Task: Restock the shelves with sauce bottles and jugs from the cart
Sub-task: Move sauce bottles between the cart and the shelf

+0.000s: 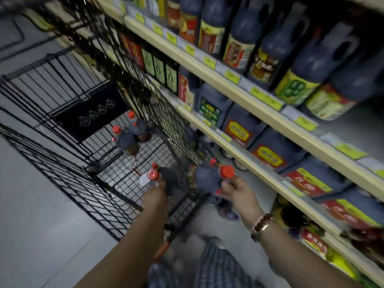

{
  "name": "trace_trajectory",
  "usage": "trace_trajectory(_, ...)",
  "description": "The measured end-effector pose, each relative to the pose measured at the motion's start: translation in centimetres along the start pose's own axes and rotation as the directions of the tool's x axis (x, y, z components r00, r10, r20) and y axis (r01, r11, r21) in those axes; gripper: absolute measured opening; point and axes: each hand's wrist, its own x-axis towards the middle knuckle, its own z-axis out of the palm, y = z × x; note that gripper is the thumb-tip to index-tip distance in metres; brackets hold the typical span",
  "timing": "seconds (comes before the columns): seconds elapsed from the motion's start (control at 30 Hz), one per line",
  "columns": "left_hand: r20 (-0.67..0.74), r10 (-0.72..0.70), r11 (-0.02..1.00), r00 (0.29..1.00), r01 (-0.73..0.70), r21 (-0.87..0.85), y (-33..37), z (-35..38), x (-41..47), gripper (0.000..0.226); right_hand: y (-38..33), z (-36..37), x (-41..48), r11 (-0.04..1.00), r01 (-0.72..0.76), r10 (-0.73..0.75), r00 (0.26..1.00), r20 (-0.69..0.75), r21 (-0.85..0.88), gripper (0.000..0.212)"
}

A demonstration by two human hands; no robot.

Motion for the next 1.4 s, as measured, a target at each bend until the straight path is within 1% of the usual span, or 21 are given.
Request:
trace_trajectory(0.07,0.047,0.083,0.997,0.995,-0.083,0.001,0.5,1.2,-2.8,0.042,-1.9,-2.0,-1.0,0.997,0.069,-0.068,0.997,-0.020,0.045,0.012)
trace_trajectory(0.13,0.113,0.215,0.976,0.970,-0.216,-0.004,1.4,2.1,-6.4,0.035,-3.5,-4.3,-2.6,0.985,0.145,-0.142,0.989,-0.040,0.089,0.012)
trace_trajectory(0.23,0.203,0.398,0.910,0.895,-0.414,0.039,3.5,2.9,-10.6,0.020,-4.8,-7.2,-4.1,0.973,0.200,-0.190,0.977,-0.096,0.114,0.013)
trace_trajectory(0.3,0.298,0.472,0.856,0.829,-0.512,0.068,4.9,3.4,-12.9,0.025,-5.1,-9.0,-5.1,0.961,0.236,-0.217,0.966,-0.141,0.141,0.017)
trace_trajectory(0.37,0.398,0.499,0.826,0.770,-0.562,0.052,6.1,4.0,-14.4,0.026,-5.4,-10.6,-5.8,0.945,0.269,-0.230,0.952,-0.204,0.186,0.022)
trace_trajectory(0.47,0.502,0.484,0.830,0.717,-0.558,-0.002,7.2,5.4,-15.9,0.018,-5.9,-12.5,-7.5,0.907,0.335,-0.251,0.916,-0.314,0.253,0.022)
trace_trajectory(0.5,0.526,0.465,0.837,0.712,-0.547,0.000,7.3,6.0,-16.4,0.017,-5.9,-13.0,-8.1,0.891,0.355,-0.251,0.904,-0.346,0.282,0.021)
trace_trajectory(0.63,0.637,0.356,0.885,0.684,-0.466,0.007,7.3,8.7,-18.9,0.017,-6.4,-15.3,-11.5,0.818,0.449,-0.237,0.833,-0.501,0.359,0.023)
trace_trajectory(0.67,0.655,0.332,0.898,0.679,-0.440,0.001,7.0,9.4,-19.5,0.022,-6.5,-15.8,-12.1,0.804,0.468,-0.234,0.817,-0.528,0.367,0.023)
trace_trajectory(0.73,0.723,0.282,0.914,0.631,-0.405,-0.003,6.1,10.9,-21.3,0.036,-6.9,-16.9,-13.8,0.765,0.518,-0.216,0.766,-0.606,0.383,0.024)
trace_trajectory(0.8,0.772,0.246,0.930,0.587,-0.368,-0.016,5.1,12.3,-22.7,0.042,-7.1,-17.8,-15.2,0.715,0.567,-0.194,0.723,-0.663,0.409,0.024)
trace_trajectory(0.9,0.810,0.216,0.955,0.544,-0.290,-0.060,3.9,14.3,-23.8,0.046,-7.2,-19.0,-16.7,0.643,0.628,-0.180,0.679,-0.712,0.437,0.020)
trace_trajectory(1.0,0.870,0.229,0.950,0.436,-0.295,-0.102,3.2,16.5,-25.5,0.041,-7.2,-20.9,-16.7,0.605,0.668,-0.169,0.639,-0.750,0.433,0.017)
trace_trajectory(1.07,0.884,0.233,0.943,0.404,-0.315,-0.105,3.0,18.4,-25.9,0.037,-7.5,-22.2,-16.3,0.609,0.683,-0.182,0.615,-0.767,0.403,0.012)
trace_trajectory(1.13,0.885,0.225,0.944,0.407,-0.314,-0.096,3.0,20.0,-26.2,0.044,-7.9,-23.4,-15.3,0.623,0.691,-0.195,0.590,-0.784,0.366,0.011)
trace_trajectory(1.17,0.885,0.232,0.941,0.404,-0.325,-0.097,3.0,20.8,-26.1,0.042,-8.0,-23.8,-14.6,0.636,0.692,-0.202,0.577,-0.791,0.342,0.013)
trace_trajectory(1.2,0.887,0.237,0.934,0.396,-0.344,-0.096,2.8,21.7,-26.2,0.035,-8.1,-24.4,-14.0,0.656,0.686,-0.210,0.566,-0.798,0.314,0.016)
trace_trajectory(1.3,0.893,0.255,0.897,0.371,-0.435,-0.075,2.4,24.0,-26.1,0.013,-8.1,-26.2,-11.6,0.744,0.643,-0.260,0.532,-0.806,0.184,0.014)
trace_trajectory(1.33,0.894,0.270,0.881,0.357,-0.466,-0.079,2.2,24.7,-25.9,0.008,-8.0,-26.9,-10.8,0.774,0.619,-0.278,0.522,-0.806,0.134,0.020)
trace_trajectory(1.4,0.893,0.316,0.842,0.321,-0.529,-0.108,2.1,26.0,-25.8,0.013,-8.0,-28.2,-9.3,0.822,0.566,-0.285,0.511,-0.811,0.068,0.027)
